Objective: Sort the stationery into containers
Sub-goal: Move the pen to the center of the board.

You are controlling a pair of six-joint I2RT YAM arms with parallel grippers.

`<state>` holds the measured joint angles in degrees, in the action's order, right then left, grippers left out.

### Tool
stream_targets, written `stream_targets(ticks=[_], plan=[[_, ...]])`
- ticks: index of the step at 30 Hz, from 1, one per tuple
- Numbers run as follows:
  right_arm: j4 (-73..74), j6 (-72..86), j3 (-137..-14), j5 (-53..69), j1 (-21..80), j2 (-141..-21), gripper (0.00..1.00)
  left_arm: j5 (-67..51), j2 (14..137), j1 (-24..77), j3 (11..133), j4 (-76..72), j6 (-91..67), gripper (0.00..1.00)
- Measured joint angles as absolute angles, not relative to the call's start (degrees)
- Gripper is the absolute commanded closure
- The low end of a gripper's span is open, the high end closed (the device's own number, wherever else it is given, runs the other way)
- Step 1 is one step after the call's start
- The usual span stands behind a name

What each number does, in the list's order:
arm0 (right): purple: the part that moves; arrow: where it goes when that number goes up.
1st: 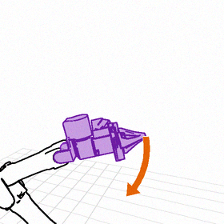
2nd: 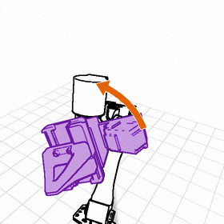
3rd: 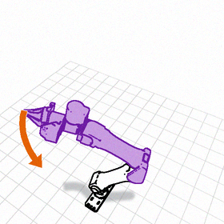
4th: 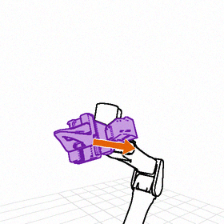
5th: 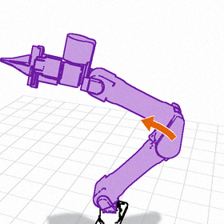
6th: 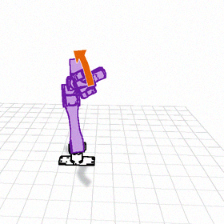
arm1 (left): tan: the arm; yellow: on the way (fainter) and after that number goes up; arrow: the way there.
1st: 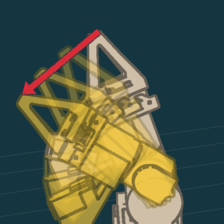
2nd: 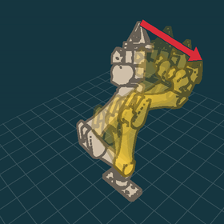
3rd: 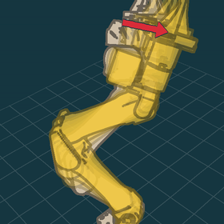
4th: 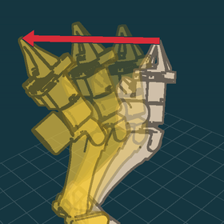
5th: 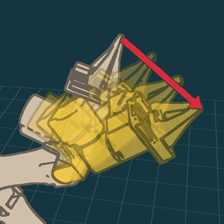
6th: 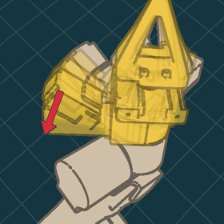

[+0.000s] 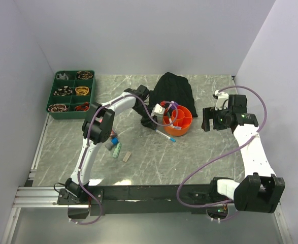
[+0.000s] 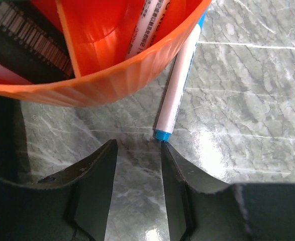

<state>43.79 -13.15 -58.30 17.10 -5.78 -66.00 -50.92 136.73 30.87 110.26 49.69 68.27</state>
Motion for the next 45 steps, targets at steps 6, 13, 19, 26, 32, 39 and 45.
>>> stream_targets(ticks=[6, 13, 19, 26, 32, 39, 45], plan=[[43.57, -13.13, -59.20, 17.17, -5.78, -67.05, 0.04, -51.35, 136.22, 30.76, 109.19, 49.08, 66.61, 0.54], [43.29, -12.93, -59.27, 17.37, -5.78, -67.05, 0.04, -51.66, 133.32, 30.68, 104.68, 48.69, 65.04, 0.53], [43.27, -12.91, -59.27, 17.41, -5.78, -67.02, 0.03, -51.79, 133.21, 31.07, 103.83, 46.52, 62.11, 0.51], [43.29, -12.93, -59.24, 17.41, -5.78, -66.89, 0.04, -51.51, 133.21, 32.56, 103.28, 41.93, 57.87, 0.63], [43.27, -12.93, -59.13, 17.41, -5.78, -66.35, 0.04, -50.85, 133.21, 33.87, 103.28, 41.32, 55.75, 0.81], [43.29, -13.02, -58.89, 17.41, -5.78, -66.32, 0.04, -49.84, 131.13, 33.82, 99.88, 40.75, 54.26, 0.94], [43.22, -12.95, -58.81, 17.63, -5.78, -65.58, 0.04, -48.84, 123.68, 31.33, 88.88, 42.81, 54.08, 0.92]])
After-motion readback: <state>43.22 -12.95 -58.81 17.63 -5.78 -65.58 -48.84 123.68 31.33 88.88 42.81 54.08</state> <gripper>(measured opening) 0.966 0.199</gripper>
